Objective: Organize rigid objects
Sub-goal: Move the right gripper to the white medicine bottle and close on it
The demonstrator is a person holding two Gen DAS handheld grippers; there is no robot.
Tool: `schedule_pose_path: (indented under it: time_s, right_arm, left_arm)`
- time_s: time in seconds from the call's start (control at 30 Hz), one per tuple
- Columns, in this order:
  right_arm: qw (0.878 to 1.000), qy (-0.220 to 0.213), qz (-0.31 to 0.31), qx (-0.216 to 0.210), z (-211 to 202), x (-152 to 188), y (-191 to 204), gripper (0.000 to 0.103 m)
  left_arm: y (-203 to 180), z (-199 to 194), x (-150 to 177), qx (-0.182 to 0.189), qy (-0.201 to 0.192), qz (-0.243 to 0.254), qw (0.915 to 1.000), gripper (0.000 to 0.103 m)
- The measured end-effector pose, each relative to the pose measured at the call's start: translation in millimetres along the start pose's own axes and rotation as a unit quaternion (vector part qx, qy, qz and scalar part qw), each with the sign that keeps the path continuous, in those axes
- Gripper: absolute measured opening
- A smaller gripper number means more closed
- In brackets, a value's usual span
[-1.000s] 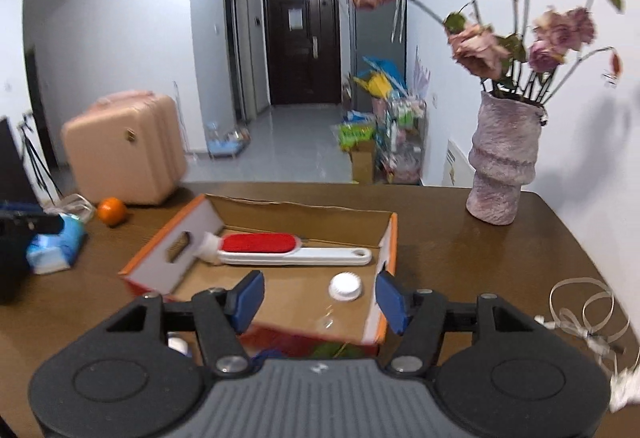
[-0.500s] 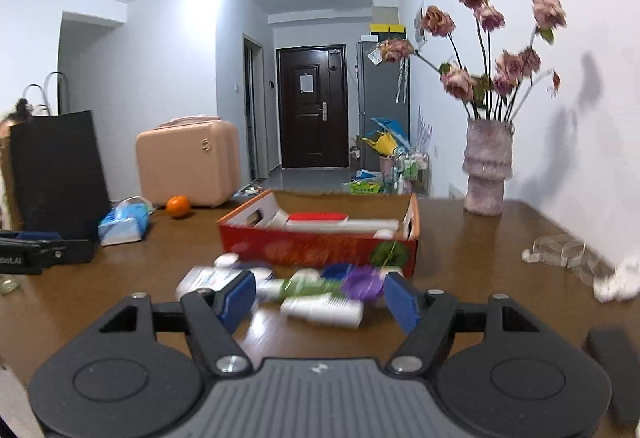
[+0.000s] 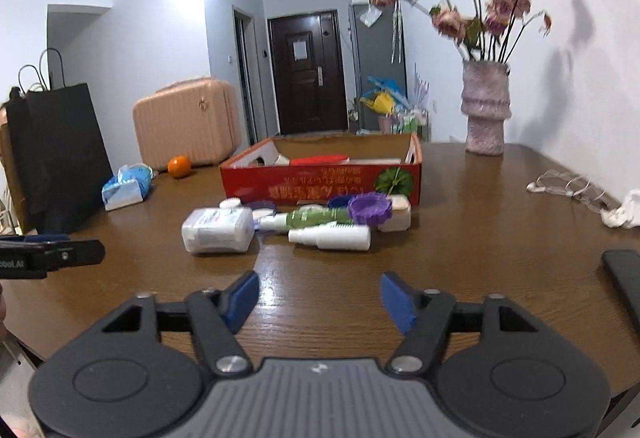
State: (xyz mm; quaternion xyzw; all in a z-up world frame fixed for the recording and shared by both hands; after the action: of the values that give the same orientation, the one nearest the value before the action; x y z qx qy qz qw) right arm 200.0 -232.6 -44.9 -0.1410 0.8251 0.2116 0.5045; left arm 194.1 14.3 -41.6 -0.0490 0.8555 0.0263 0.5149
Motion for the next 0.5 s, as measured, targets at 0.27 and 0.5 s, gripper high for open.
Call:
schedule_pose_path:
  time_s: [0.27,0.5]
  right_arm:
    - [0.998,0.043,0.000,-0.046,97.4,-21.6,8.6,0.023]
    - [0.987,0.070,0.075,-0.121,199.5,-52.4,22.4,0.021]
  left_arm:
    - [9.3,91.6,-14.3,-0.004,0.035,-0.047,0.9983,0.050]
    - [12.3,145.9,-25.1,0.048,0.082,-0.144,0.9850,0.035]
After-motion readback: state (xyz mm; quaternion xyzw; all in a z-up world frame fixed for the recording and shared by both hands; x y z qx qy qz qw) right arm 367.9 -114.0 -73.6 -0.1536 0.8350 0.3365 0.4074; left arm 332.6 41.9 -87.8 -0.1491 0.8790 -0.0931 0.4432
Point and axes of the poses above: each gripper's, at about its wrist camera, not at the fingertips, and z roughly the way its jaws point, y to its left, x to its underside, the point moved 10 cm from there along z, roughly the way its jaws point, and after that the axes turned 12 degrees about -x, right-handed, at the moved point
